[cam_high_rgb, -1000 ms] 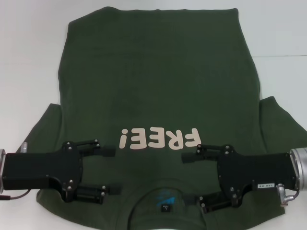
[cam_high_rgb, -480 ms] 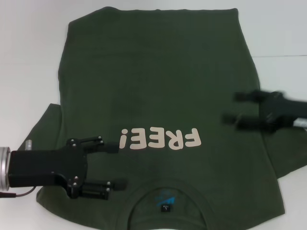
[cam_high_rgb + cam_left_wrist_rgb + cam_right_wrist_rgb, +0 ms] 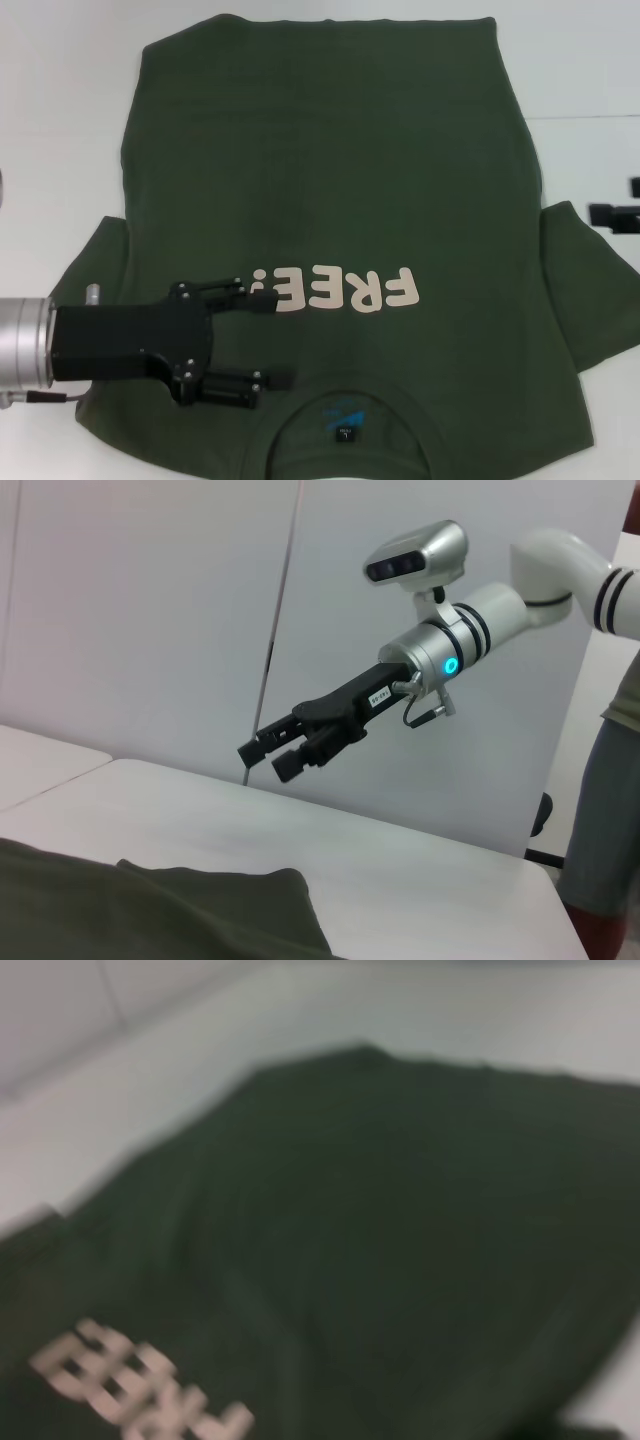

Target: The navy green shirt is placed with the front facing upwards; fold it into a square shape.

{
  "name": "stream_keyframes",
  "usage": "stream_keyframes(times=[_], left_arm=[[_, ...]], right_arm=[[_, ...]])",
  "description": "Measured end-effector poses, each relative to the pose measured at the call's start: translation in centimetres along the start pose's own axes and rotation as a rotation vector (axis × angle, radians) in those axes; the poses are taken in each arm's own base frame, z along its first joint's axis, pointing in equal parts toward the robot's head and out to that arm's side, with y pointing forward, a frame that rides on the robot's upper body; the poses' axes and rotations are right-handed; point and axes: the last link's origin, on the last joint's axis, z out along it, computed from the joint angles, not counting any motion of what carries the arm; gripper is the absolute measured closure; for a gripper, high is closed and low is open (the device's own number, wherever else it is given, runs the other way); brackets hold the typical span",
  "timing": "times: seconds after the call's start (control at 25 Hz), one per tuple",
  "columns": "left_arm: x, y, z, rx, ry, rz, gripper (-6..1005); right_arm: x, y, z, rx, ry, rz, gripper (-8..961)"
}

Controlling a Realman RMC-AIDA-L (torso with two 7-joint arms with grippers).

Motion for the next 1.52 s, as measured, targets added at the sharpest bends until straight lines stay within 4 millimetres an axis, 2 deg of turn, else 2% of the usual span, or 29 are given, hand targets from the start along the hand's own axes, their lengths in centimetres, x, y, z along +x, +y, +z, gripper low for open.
stream_keyframes(times=[0.2,0.44,0.56,0.76,1.0,1.52], left_arm=[[0.3,-0.2,0.3,-0.007,0.0,0.007,99],[0.2,-0.1,0.7,-0.008,0.007,-0.005,99],[0.1,-0.1,0.9,-0.01,0.01,-0.01,100],[0.1,-0.1,1.0,-0.01,0.009,-0.011,100],[-0.1,0.0,1.1,-0.016,0.014,-0.017,101],[-0.3,0.1,1.6,-0.018,0.017,-0.009,102]], right_arm=[[-0.7,-1.2,-1.0,0.125,0.193,0.057,26],[-1.2,-1.0,-1.1,0.142,0.349,0.078,26],[-1.2,-1.5,-1.4,0.209,0.416,0.123,27],[-0.9,-2.4,-1.7,0.291,0.447,0.16,27],[-0.4,-2.7,-1.5,0.302,0.452,0.192,27],[2.5,-3.3,0.7,0.273,0.476,0.29,27]])
